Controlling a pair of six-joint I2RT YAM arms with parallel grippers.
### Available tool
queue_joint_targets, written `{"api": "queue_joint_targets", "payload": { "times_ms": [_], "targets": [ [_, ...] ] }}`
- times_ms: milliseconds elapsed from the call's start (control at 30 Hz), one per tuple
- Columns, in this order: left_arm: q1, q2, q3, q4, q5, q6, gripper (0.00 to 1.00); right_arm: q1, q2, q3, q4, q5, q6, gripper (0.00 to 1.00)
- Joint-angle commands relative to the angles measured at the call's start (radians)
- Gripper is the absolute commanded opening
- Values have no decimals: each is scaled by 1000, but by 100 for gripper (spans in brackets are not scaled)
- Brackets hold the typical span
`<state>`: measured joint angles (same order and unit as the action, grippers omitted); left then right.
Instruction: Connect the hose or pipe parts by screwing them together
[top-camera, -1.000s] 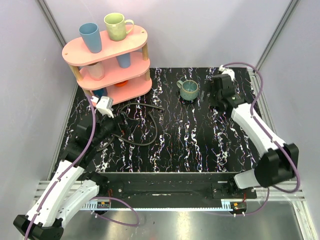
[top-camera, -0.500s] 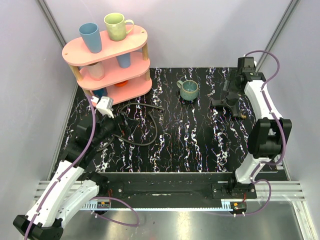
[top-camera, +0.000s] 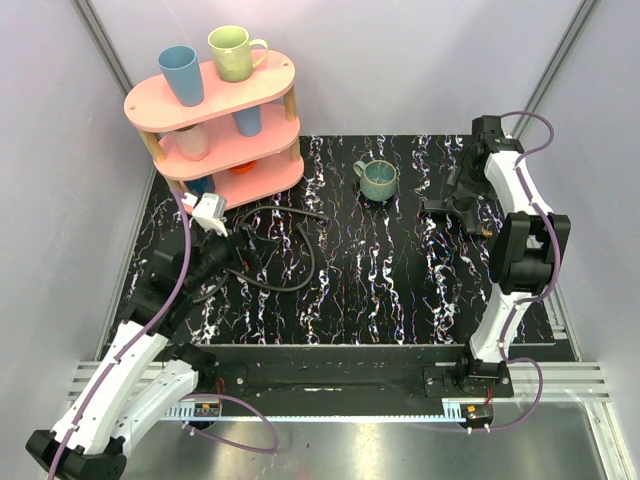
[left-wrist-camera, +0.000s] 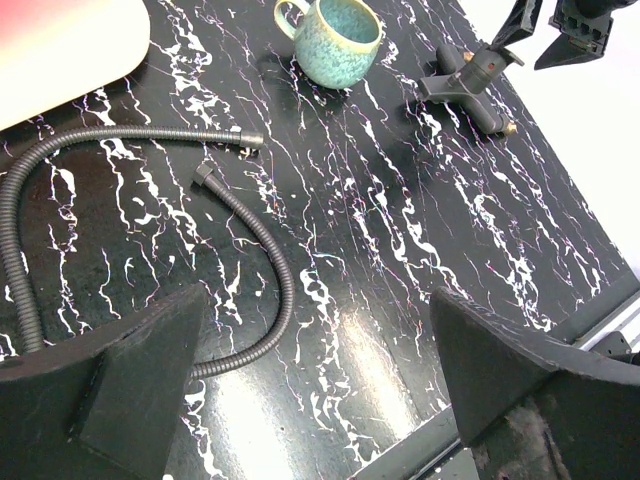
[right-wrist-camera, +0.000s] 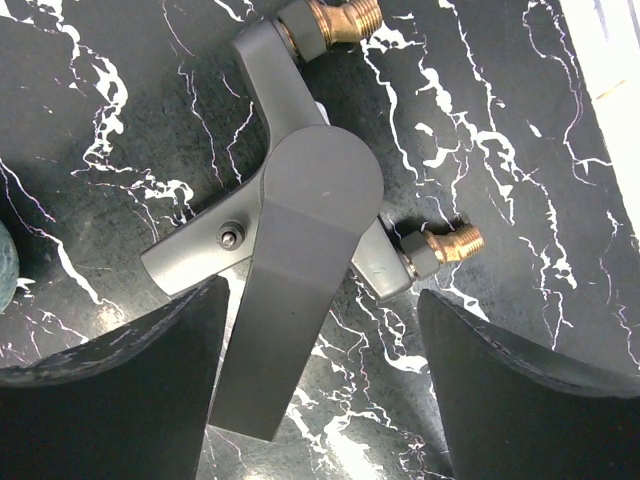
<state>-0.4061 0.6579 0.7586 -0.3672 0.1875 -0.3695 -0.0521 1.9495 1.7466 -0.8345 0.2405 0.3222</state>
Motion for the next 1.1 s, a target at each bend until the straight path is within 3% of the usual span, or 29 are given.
{"api": "queue_joint_targets", "payload": {
  "times_ms": [0, 200, 567, 767, 1067],
  "targets": [
    [-3, 11, 10, 28, 13, 7, 99, 1, -3, 27, -8, -17, 43, 83],
    [-3, -6, 7, 33, 12, 9, 99, 1, -21, -12, -5, -44, 44, 70],
    [-3, -20, 10, 27, 3, 9, 99, 1, -99, -111, 83, -230, 178, 66],
    [-7, -23, 5, 28, -10, 9, 99, 1, -149, -189, 186, -230, 221, 44],
    [-10, -24, 7, 28, -10, 9, 99, 1, -248, -301, 202, -288, 273, 25]
  ]
}}
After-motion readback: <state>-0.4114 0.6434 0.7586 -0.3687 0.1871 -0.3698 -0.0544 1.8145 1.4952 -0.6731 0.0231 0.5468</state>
